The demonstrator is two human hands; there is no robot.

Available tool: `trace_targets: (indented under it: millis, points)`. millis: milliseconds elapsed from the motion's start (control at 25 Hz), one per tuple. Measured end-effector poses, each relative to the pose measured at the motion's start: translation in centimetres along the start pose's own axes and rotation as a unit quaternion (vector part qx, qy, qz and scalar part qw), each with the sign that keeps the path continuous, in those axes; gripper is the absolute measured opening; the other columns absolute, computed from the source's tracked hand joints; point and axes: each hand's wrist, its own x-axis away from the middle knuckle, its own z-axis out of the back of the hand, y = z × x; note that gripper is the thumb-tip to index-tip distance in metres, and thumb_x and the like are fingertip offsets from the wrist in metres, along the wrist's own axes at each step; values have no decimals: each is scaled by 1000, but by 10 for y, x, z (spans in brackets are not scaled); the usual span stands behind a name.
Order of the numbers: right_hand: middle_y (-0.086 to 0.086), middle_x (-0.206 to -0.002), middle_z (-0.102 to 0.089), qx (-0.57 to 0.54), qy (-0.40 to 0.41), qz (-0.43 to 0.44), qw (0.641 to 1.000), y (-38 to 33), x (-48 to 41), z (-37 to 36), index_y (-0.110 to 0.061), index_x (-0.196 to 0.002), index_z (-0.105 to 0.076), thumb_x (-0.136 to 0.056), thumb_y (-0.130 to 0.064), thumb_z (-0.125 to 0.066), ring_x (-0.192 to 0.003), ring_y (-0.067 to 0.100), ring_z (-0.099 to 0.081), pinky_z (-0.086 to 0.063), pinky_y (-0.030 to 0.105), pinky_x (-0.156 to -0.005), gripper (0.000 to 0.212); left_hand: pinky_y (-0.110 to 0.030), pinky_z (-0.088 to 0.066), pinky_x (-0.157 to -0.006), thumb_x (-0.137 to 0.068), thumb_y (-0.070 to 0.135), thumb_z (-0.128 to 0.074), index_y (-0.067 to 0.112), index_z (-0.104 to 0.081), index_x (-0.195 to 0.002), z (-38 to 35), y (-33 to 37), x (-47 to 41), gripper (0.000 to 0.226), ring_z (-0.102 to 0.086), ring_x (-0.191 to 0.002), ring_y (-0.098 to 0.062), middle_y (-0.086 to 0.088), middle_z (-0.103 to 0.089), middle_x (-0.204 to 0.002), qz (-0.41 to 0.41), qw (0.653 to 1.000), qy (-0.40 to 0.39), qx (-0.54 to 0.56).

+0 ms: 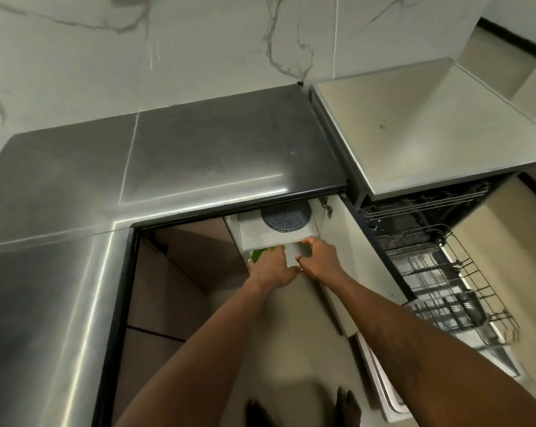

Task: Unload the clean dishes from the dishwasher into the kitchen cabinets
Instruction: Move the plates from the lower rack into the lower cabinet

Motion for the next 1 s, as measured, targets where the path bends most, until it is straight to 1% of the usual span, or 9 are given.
trace_targets:
  millis: [160, 280, 440, 520, 560, 640, 760, 880, 1000]
  points:
    - [10, -125, -67, 20, 26, 11, 999, 14, 5, 57, -13, -133, -59, -86, -23, -69, -113, 27, -63, -50, 34, -100, 49, -55, -38, -107, -87, 50, -64, 17, -45, -140, 6, 52, 20, 65, -52, -123, -30, -7, -56, -133, -51, 999, 17, 6]
    - [14, -119, -69, 23, 40, -3, 999, 42, 6, 94, -14, -134, -57, -86, -19, -65, -105, 29, -67, -54, 39, -95, 49, -54, -40, -107, -88, 50, -64, 17, -45, -140, -12, 91, 28, 64, -53, -122, -28, -7, -58, -131, -61, 998, -6, 35]
    - [13, -123, -67, 25, 39, -48, 998, 86, 9, 124, -8, -137, -56, -91, -13, -62, -109, 29, -64, -47, 30, -87, 47, -54, -44, -104, -82, 61, -65, 21, -42, -144, -51, 131, 25, 77, -56, -122, -27, -6, -59, -135, -65, 995, -48, 64]
    - [13, -112, -69, 18, 21, -81, 996, 109, 10, 121, -8, -125, -61, -94, -19, -58, -99, 28, -64, -45, 29, -79, 33, -51, -47, -103, -83, 61, -65, 20, -43, -144, -66, 147, 24, 77, -57, -121, -28, -8, -58, -135, -73, 995, -63, 37]
    - [12, -105, -68, 15, 9, -100, 995, 117, 9, 118, -9, -112, -63, -97, -25, -54, -97, 29, -63, -44, 30, -77, 24, -48, -49, -101, -83, 61, -65, 20, -44, -143, -70, 153, 23, 76, -59, -118, -28, -8, -59, -135, -77, 995, -66, 25]
    - [12, -100, -65, -7, -7, -127, 992, 124, 7, 113, -11, -96, -59, -100, -32, -47, -99, 30, -62, -43, 34, -79, 25, -42, -53, -95, -82, 60, -67, 20, -47, -142, -78, 162, 18, 75, -62, -113, -25, -8, -60, -133, -77, 994, -68, 29]
    - [11, -120, -63, -44, -10, -140, 989, 122, 8, 109, -8, -121, -63, -102, -33, -47, -109, 29, -56, -42, 36, -91, 34, -37, -54, -93, -79, 60, -68, 23, -50, -140, -84, 161, 11, 73, -63, -110, -20, -5, -64, -126, -60, 993, -84, 56]
    - [10, -142, -55, -93, -24, -171, 981, 115, 17, 101, -16, -140, -56, -104, -35, -46, -128, 30, -51, -39, 39, -107, 42, -33, -55, -90, -78, 60, -71, 18, -55, -137, -80, 151, 9, 74, -67, -99, -19, -3, -72, -109, -61, 990, -104, 67]
    - [8, -151, -48, -173, -28, -205, 963, 109, 21, 80, -21, -144, -52, -102, -37, -50, -135, 28, -48, -37, 41, -114, 45, -32, -61, -77, -79, 55, -74, 9, -60, -130, -71, 126, 20, 71, -71, -70, -13, -6, -74, -88, -56, 982, -154, 94]
